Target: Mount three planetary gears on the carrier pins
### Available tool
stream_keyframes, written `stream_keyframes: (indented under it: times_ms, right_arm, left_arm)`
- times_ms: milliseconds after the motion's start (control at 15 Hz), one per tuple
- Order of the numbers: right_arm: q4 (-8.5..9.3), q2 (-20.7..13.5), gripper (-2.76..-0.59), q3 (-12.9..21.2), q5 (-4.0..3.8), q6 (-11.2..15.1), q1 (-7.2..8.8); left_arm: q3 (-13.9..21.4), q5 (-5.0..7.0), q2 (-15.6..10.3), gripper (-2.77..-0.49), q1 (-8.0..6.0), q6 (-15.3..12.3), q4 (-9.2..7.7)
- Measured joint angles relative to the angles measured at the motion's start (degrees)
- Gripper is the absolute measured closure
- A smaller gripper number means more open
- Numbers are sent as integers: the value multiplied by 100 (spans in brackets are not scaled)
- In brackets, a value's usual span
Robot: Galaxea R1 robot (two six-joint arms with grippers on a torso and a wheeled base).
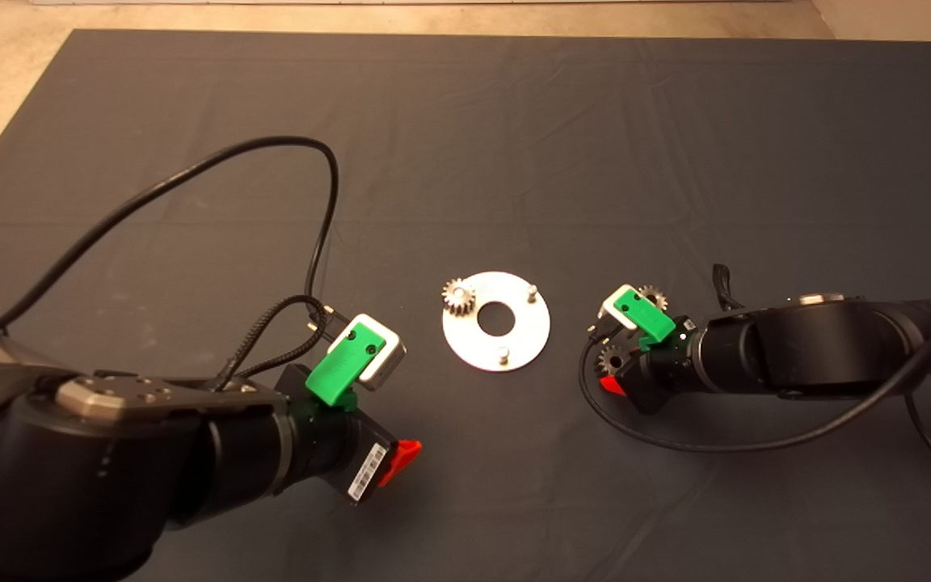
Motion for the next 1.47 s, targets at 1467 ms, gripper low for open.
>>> stream_keyframes:
  times_ms: [1467]
  right_arm:
    - [-190, -2, -99, 149, -22, 3, -30]
  left_arm:
    - [0, 1, 0, -222, 0, 0, 0]
